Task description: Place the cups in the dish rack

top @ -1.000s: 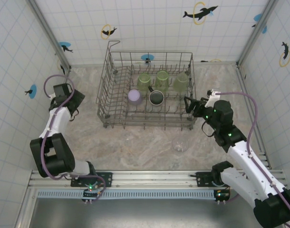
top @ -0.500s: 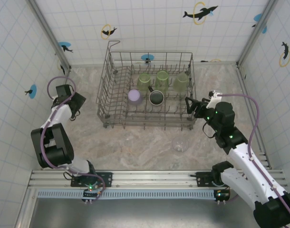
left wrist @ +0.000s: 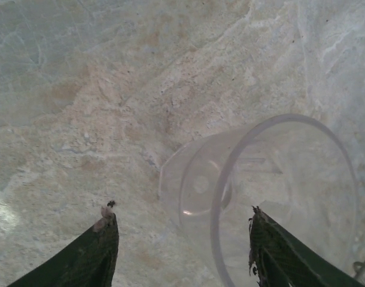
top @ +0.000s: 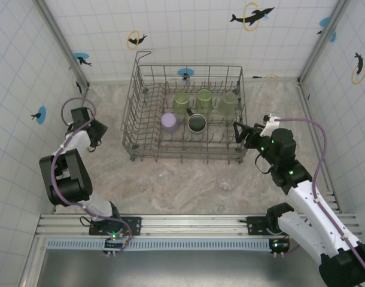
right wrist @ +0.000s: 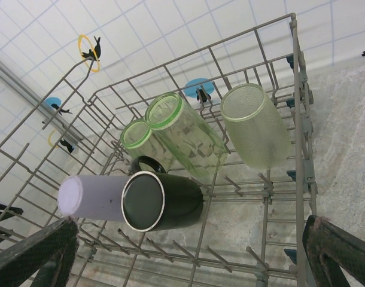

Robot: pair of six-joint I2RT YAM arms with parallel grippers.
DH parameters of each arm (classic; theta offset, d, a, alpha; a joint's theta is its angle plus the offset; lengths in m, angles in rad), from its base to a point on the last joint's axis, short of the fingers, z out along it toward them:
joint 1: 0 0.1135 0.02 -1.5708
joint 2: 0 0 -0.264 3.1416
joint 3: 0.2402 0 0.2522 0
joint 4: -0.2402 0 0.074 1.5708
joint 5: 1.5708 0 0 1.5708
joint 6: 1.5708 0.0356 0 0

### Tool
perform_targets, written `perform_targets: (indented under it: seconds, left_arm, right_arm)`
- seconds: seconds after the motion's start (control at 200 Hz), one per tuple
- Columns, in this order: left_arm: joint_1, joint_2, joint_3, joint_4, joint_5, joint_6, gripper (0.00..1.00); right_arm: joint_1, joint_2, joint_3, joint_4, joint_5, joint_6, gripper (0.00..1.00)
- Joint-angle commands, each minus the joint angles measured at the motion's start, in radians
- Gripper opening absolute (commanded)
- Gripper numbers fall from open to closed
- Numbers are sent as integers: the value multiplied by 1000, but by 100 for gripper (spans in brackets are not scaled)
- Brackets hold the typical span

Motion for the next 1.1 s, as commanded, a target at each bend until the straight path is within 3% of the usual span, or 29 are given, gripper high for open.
perform_targets:
  seconds: [0.0,0.235,0.37,0.836,0.976,1.091]
  left_arm:
    - [8,23,6,20,23,-9,55]
    - [8,42,9,21,26,-13,26]
    - [10,33,11,13,25,-11,0]
    - [10,-76,-25,-12,61,-15,0]
    - [25,-95,-10,-10,181,-11,0]
    - [42,-125,5,-14,214,-13,0]
  right_arm:
    - [-4,-16,-16,2,9,8,100]
    - [-5,-22,-13,-5,14,7,100]
    - [-4,-23,-9,-5,12,7,100]
    - [-6,14,9,2,-8,22,100]
    - [-6,42,26,4,-18,19,100]
    - [-5,64,27,11,-24,25,100]
